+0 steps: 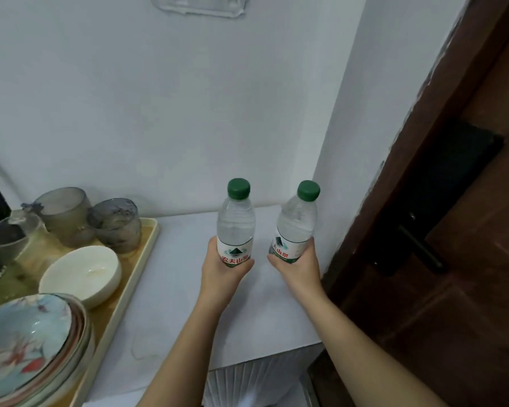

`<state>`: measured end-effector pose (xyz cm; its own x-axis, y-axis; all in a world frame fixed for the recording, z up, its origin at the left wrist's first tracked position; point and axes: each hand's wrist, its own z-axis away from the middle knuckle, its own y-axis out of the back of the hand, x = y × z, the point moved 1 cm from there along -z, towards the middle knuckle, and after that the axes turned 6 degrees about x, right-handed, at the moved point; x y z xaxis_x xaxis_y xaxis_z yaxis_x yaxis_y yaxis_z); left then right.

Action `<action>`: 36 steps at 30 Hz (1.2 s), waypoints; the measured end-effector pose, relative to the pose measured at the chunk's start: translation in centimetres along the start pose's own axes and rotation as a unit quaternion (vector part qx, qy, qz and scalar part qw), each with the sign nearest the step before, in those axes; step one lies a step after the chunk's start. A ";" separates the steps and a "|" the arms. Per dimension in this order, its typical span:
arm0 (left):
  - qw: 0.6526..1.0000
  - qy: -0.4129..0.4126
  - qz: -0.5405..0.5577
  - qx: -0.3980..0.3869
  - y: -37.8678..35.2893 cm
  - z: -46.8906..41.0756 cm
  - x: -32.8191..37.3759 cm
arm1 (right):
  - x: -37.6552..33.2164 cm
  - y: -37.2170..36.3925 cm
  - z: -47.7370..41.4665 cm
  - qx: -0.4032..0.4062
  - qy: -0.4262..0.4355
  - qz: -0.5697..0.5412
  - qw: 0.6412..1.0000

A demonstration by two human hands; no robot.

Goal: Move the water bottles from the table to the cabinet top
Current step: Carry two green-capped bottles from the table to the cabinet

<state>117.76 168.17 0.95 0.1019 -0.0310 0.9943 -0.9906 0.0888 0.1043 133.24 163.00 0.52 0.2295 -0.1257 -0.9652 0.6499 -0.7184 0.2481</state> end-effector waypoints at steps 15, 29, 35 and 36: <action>0.984 -0.077 -0.157 0.020 0.4 -1.1 -0.6 | 1.0 0.4 -2.2 -0.046 0.069 0.076 0.994; 0.979 -0.053 -0.196 -0.002 -4.6 -9.6 1.8 | 0.3 -2.0 -7.8 0.085 0.059 0.157 0.982; 0.977 -0.060 -0.202 -0.001 -6.7 -12.7 1.6 | 0.3 -2.9 -9.9 0.088 0.048 0.170 0.980; 0.977 -0.060 -0.206 0.000 -7.0 -13.1 1.5 | 0.4 -3.0 -10.2 0.091 0.048 0.175 0.979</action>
<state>126.05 180.54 1.99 0.4800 -0.1809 0.8584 -0.8679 0.0447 0.4947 138.79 172.13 0.22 0.4878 -0.3263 -0.8097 0.3823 -0.7540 0.5342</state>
